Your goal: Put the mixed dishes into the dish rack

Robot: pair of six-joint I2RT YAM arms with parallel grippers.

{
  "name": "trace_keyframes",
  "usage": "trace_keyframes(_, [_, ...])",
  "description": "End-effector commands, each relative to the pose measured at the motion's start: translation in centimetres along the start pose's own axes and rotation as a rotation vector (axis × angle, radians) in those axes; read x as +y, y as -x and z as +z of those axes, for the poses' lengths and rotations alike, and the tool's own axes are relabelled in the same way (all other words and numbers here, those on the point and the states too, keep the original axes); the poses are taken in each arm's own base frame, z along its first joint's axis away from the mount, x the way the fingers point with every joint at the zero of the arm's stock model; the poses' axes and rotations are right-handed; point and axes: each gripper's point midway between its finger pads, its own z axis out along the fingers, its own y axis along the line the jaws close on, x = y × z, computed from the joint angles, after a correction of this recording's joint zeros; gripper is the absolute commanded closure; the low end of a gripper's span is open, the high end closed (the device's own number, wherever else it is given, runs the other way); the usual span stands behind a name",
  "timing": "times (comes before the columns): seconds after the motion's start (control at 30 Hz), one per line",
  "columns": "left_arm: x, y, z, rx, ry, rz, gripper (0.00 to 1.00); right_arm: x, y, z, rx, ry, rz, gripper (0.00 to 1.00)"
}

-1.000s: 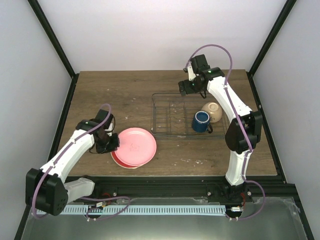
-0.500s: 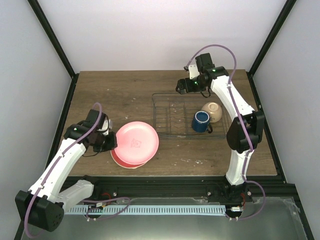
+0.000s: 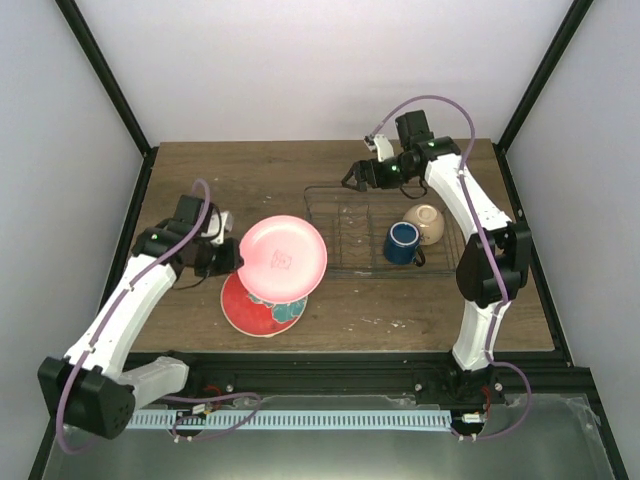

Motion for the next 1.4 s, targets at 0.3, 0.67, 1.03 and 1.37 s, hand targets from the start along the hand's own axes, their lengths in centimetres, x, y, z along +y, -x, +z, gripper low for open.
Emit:
trace_keyframes(0.3, [-4.0, 9.2, 1.4, -0.156, -0.103, 0.125, 1.0, 8.5, -3.1, -2.2, -0.027, 0.509, -0.072, 0.02])
trace_keyframes(0.67, [-5.0, 11.1, 2.5, -0.17, -0.138, 0.152, 1.0, 10.5, -3.5, 0.7, 0.014, 0.57, -0.106, 0.06])
trace_keyframes(1.03, [-5.7, 12.5, 3.1, -0.182, -0.154, 0.167, 1.0, 11.6, -2.7, 2.0, 0.029, 0.571, -0.133, 0.35])
trace_keyframes(1.37, [-5.7, 13.0, 3.4, -0.185, -0.135, 0.18, 1.0, 11.7, -2.4, 1.7, 0.02, 0.56, -0.156, 0.81])
